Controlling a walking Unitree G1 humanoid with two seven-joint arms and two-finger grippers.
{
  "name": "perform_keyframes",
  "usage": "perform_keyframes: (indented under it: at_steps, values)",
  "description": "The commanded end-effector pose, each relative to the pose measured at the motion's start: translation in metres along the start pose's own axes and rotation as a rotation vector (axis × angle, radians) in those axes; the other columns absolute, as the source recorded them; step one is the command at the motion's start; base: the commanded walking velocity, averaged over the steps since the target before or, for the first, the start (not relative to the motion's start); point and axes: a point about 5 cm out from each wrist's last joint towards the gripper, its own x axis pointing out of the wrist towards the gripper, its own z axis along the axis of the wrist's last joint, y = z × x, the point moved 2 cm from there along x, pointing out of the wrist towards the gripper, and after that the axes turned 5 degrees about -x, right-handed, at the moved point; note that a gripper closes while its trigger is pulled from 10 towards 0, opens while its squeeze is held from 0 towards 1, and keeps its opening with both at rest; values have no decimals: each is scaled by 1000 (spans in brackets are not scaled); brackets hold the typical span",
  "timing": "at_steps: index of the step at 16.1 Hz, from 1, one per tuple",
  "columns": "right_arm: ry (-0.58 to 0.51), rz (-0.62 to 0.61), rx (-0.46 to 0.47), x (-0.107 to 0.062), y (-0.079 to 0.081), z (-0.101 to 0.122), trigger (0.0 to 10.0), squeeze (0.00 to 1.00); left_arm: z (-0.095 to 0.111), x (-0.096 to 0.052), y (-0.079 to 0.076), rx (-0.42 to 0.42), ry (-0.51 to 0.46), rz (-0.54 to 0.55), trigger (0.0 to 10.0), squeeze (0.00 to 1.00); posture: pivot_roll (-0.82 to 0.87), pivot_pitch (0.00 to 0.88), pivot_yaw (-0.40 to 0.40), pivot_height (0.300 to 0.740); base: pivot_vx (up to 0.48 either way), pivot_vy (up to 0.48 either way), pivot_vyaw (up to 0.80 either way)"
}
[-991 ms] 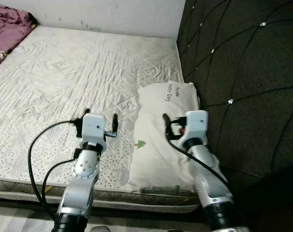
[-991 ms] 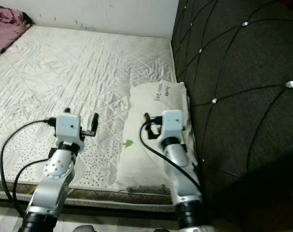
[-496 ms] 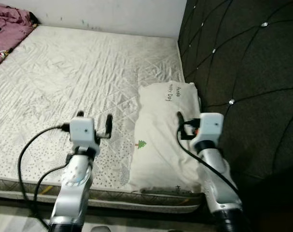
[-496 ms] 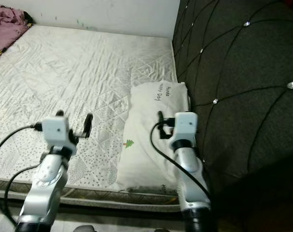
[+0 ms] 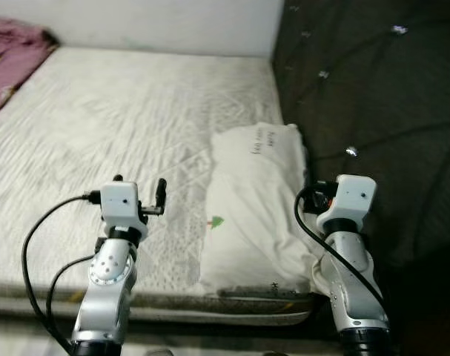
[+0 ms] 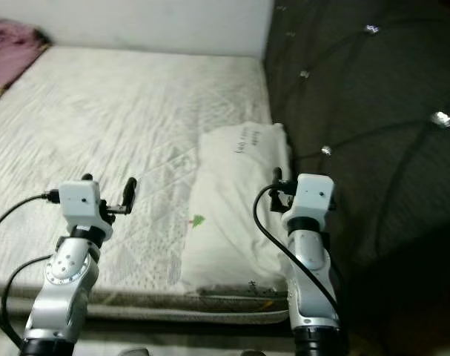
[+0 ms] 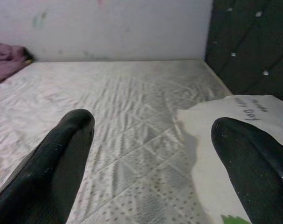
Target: Clean up the room
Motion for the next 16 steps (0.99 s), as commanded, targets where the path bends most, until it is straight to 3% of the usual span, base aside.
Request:
perform_keyframes:
  at_steps: [1,5,9,16]
  values:
    - [20,9,9,1,3,-2,10000,0,-1,1,-1,4,7,-3,10000,0,76,0,9,740,0,0,-800]
    - [39,67,20,2,20,-7,10000,0,-1,0,-1,8,11,6,10000,0,94,0,-6,740,0,0,-341]
    - [44,89,20,3,21,-8,10000,0,-1,2,-5,-7,12,-11,10000,0,86,0,-14,740,0,0,0]
    - [52,107,12,5,24,-10,10000,0,-1,4,-7,-15,8,-18,10000,0,86,0,-15,740,0,281,0]
